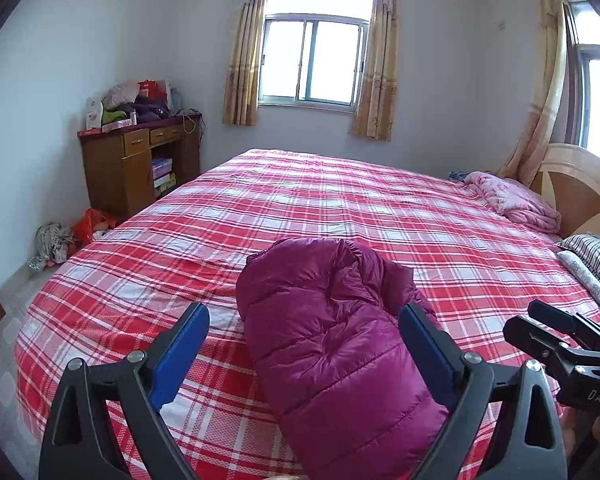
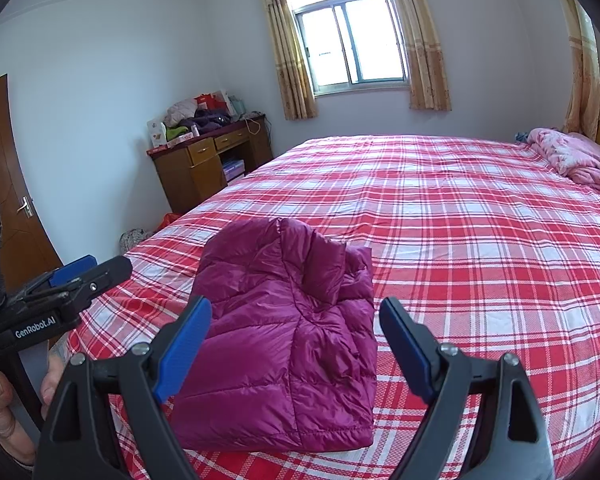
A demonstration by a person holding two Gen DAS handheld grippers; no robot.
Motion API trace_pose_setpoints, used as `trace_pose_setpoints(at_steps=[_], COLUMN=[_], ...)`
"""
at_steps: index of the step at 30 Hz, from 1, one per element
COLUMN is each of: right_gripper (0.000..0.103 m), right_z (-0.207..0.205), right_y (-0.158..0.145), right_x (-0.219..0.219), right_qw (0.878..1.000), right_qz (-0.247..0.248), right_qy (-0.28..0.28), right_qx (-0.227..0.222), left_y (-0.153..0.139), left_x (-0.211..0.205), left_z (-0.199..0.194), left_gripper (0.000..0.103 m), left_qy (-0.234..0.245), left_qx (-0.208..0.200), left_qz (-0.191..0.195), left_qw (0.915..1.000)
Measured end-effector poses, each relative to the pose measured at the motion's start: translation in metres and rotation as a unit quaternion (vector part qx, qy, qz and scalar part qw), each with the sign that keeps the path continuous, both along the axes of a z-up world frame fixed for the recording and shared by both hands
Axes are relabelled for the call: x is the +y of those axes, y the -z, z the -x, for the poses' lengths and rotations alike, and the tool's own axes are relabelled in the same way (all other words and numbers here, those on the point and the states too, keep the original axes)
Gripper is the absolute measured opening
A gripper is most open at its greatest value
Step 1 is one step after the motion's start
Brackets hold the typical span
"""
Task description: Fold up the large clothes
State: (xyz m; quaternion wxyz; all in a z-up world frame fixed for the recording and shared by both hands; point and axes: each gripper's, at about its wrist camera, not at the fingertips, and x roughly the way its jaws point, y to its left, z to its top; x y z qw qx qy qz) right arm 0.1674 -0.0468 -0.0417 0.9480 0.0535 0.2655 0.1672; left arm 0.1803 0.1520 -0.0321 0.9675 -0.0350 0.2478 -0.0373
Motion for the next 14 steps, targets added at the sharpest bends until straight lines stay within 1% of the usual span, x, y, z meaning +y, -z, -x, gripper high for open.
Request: trace_pose_setpoints(at_steps=[4,9,14], right_gripper=[0.088,0.088,0.088], right_z=[0.0002,0.0007,0.0002], right_y=[0.0003,0.0021,0.005], right_x=[0.0001,0.0002,-0.0005], right_qw=[1.0,1.0,1.0], right_qz=[0.0,-0.001,-0.001], right_qy=[0.0,-0.001,0.0], right_qx=[0.001,0.003,0.006], left_y=[0.002,0.0054,0.0065], left_x=[-0.0023,-0.0015,-0.005], left_z=[0.0002,0.0024,0.0032], left_gripper=[0.097,0.099,0.099], left_qy=[-0.012,-0.012,-0.01], left_qx=[-0.002,-0.009,-0.015], left_qz=[-0.015,-0.015,-0.024], left_qw=[0.9998,0.9998,0.9996])
